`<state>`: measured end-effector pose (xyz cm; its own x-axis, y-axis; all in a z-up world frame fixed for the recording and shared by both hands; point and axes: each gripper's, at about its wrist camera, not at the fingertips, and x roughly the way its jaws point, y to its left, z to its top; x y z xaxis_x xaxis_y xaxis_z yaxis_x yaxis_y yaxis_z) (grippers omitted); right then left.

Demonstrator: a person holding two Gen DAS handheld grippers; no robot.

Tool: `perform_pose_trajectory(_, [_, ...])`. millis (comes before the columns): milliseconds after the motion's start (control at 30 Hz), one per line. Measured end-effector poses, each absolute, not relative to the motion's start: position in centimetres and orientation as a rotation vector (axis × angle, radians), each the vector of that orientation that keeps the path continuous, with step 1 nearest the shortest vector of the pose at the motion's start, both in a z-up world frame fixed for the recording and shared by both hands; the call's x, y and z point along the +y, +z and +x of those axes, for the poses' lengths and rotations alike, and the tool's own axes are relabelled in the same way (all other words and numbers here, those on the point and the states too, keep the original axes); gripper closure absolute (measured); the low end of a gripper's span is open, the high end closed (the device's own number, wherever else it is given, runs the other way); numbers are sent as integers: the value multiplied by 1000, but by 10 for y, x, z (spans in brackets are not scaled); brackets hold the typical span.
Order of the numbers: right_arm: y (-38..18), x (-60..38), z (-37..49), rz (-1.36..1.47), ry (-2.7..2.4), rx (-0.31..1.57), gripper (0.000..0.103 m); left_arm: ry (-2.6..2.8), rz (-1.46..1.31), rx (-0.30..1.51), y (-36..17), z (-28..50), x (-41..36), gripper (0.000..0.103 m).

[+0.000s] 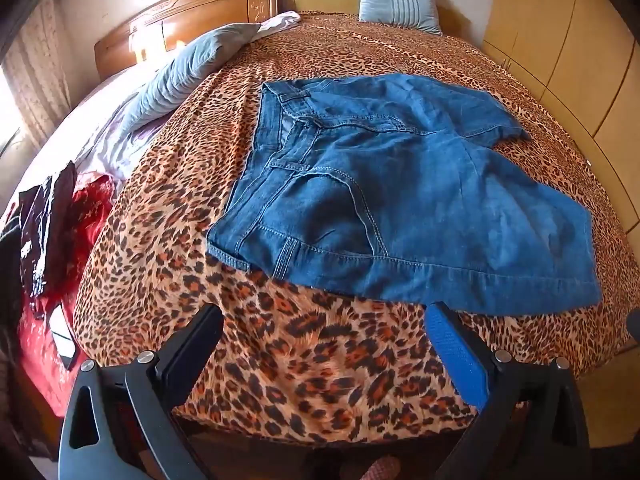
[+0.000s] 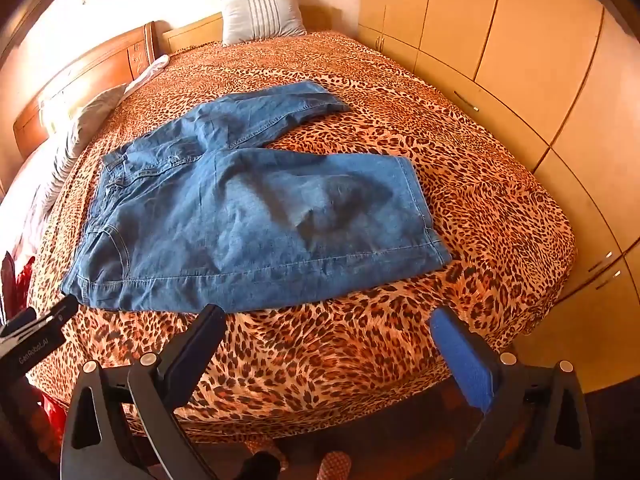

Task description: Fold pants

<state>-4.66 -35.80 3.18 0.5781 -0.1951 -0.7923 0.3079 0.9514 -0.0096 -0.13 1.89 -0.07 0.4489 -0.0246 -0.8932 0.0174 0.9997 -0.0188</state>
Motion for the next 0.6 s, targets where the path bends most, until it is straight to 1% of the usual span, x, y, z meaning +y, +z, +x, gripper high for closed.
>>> perform_pose_trajectory(233, [31, -365, -92, 84, -241, 875, 0, 47, 9, 1059, 13, -51, 0, 1])
perform_pose_trajectory(333, [28, -372, -101, 94, -231, 891, 0, 60, -17, 1053, 15, -72, -4, 1])
perform_pose_trajectory(600, [38, -382, -116, 107, -201, 848, 0, 69, -32, 1000, 23, -110, -4, 1])
